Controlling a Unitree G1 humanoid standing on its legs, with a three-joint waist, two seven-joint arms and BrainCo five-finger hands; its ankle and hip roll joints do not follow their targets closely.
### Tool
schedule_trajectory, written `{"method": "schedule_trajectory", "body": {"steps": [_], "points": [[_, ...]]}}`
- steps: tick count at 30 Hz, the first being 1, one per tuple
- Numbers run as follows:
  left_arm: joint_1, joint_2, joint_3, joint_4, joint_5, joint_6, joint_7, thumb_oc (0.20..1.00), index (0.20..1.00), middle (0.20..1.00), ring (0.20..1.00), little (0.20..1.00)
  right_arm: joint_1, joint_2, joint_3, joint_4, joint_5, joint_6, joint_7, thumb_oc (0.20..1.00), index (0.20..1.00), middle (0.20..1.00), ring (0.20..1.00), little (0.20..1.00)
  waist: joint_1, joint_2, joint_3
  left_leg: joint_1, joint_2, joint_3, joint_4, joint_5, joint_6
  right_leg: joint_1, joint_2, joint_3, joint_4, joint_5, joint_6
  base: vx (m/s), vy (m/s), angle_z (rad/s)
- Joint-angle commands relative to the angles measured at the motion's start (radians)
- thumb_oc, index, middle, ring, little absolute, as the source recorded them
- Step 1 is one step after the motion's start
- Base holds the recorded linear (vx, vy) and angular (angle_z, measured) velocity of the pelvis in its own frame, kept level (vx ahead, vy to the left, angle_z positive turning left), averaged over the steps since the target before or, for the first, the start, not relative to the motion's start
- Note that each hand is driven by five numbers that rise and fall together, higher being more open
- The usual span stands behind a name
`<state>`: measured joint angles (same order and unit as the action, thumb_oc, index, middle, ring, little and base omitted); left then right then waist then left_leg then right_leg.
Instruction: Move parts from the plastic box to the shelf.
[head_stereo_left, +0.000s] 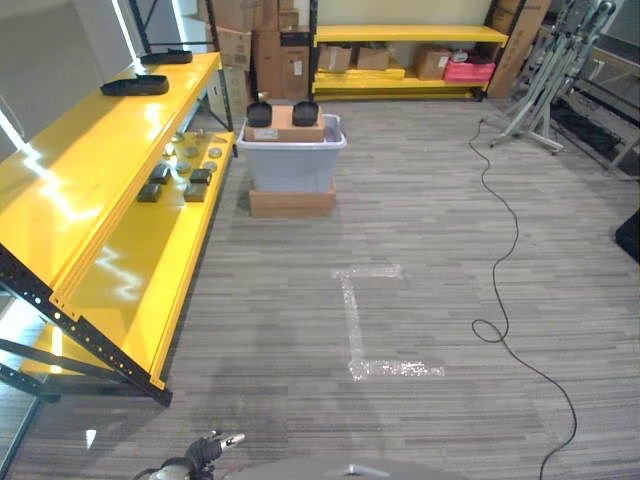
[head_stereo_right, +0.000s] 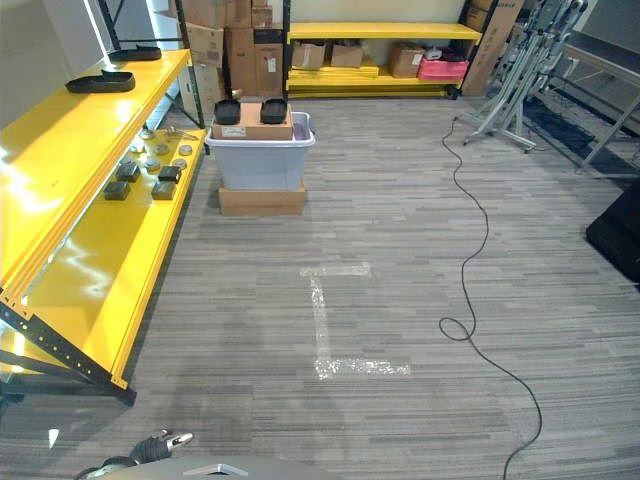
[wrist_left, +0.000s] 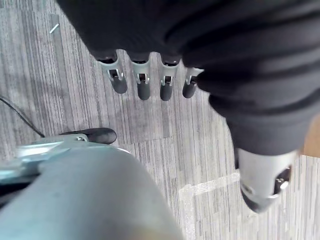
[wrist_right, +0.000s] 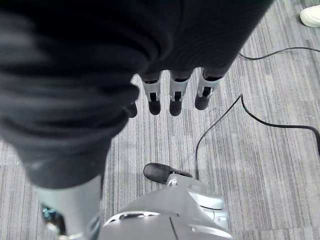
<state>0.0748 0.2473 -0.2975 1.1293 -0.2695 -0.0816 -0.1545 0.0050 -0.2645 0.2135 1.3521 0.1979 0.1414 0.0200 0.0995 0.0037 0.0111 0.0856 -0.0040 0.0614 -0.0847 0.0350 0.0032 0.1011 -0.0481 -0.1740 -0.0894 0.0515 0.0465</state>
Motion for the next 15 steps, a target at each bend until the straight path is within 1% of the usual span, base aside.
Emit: {"method": "schedule_trajectory", "body": {"steps": [1,2,5,8,9,10,15], "points": [[-0.056,-0.005,-0.017,0.040,0.028,-0.012,0.008,1.000,1.000,1.000,1.000,1.000,-0.040,-0.006,0.004,0.068,0.018,0.023,0.000,1.000,1.000,1.000,1.000,1.000,0.022,-0.007,0.012,0.004,-0.001,0.041,0.006,-0.102,0.005,-0.027,-0.041,-0.014,0.002,-0.038,0.085,0.00,0.000,0.00],[-0.057,-0.005,-0.019,0.038,0.009,-0.029,0.004,1.000,1.000,1.000,1.000,1.000,-0.043,-0.003,0.009,0.060,0.022,0.032,-0.006,1.000,1.000,1.000,1.000,1.000,0.022,-0.007,0.011,0.004,-0.002,0.040,0.005,-0.102,0.006,-0.027,-0.041,-0.015,0.002,-0.038,0.085,0.00,0.000,0.00],[-0.059,-0.004,-0.017,0.033,0.018,-0.027,0.038,1.000,1.000,1.000,1.000,1.000,-0.046,0.002,0.017,0.051,0.032,0.046,-0.017,1.000,1.000,1.000,1.000,1.000,0.024,-0.006,0.011,0.004,-0.003,0.039,0.006,-0.100,0.007,-0.027,-0.041,-0.014,0.002,-0.038,0.084,0.00,0.000,0.00],[-0.064,-0.008,-0.010,0.047,0.048,0.009,0.098,1.000,1.000,1.000,1.000,1.000,-0.050,0.011,0.026,0.046,0.039,0.055,-0.030,1.000,1.000,1.000,1.000,1.000,0.025,-0.005,0.010,0.002,-0.002,0.039,0.007,-0.099,0.007,-0.027,-0.042,-0.014,0.002,-0.037,0.083,0.00,0.000,0.00],[-0.064,-0.009,-0.009,0.049,0.051,0.010,0.103,1.000,1.000,1.000,1.000,1.000,-0.050,0.013,0.028,0.045,0.040,0.056,-0.031,1.000,1.000,1.000,1.000,1.000,0.024,-0.006,0.010,0.002,-0.002,0.039,0.007,-0.099,0.007,-0.027,-0.041,-0.013,0.002,-0.037,0.083,0.00,0.000,0.00],[-0.065,-0.014,-0.001,0.061,0.048,0.028,0.104,1.000,1.000,1.000,1.000,1.000,-0.047,0.017,0.034,0.038,0.044,0.058,-0.036,1.000,1.000,1.000,1.000,1.000,0.023,-0.007,0.010,0.001,-0.003,0.040,0.008,-0.098,0.007,-0.028,-0.041,-0.011,0.002,-0.037,0.082,0.00,0.000,0.00],[-0.069,-0.022,0.005,0.083,0.064,0.047,0.138,1.000,1.000,1.000,1.000,1.000,-0.045,0.019,0.033,0.041,0.044,0.051,-0.032,1.000,1.000,1.000,1.000,1.000,0.018,-0.008,0.012,0.000,-0.002,0.043,0.008,-0.099,0.007,-0.032,-0.040,-0.008,0.002,-0.035,0.082,0.00,0.000,0.00]]}}
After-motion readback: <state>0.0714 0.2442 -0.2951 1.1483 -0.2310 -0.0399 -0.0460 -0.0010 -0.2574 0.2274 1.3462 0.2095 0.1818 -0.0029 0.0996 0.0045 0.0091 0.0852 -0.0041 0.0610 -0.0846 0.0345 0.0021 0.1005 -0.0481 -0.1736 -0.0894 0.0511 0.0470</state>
